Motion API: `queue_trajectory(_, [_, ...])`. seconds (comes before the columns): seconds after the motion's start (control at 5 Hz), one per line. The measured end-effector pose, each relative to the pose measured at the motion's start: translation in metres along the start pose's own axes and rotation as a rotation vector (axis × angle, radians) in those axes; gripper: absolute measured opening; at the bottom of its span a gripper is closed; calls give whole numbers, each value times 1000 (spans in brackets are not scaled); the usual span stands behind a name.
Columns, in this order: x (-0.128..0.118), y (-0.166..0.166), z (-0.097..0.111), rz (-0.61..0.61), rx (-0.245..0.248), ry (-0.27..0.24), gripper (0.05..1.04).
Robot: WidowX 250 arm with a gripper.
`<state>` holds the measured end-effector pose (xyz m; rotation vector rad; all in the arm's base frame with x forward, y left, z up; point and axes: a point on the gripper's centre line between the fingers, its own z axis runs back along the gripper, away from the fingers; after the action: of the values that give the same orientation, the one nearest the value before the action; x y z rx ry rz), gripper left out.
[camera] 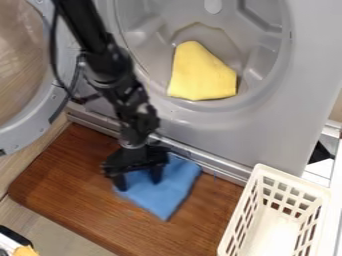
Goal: Move the blue cloth to the left side of table
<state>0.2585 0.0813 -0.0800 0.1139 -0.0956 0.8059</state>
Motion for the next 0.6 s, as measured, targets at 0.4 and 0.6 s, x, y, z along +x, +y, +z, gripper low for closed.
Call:
queue_trajectory(0.4, [21,34,-6,152,-4,25,999])
queue_trajectory(0.6, [24,37,-6,167,-2,25,999])
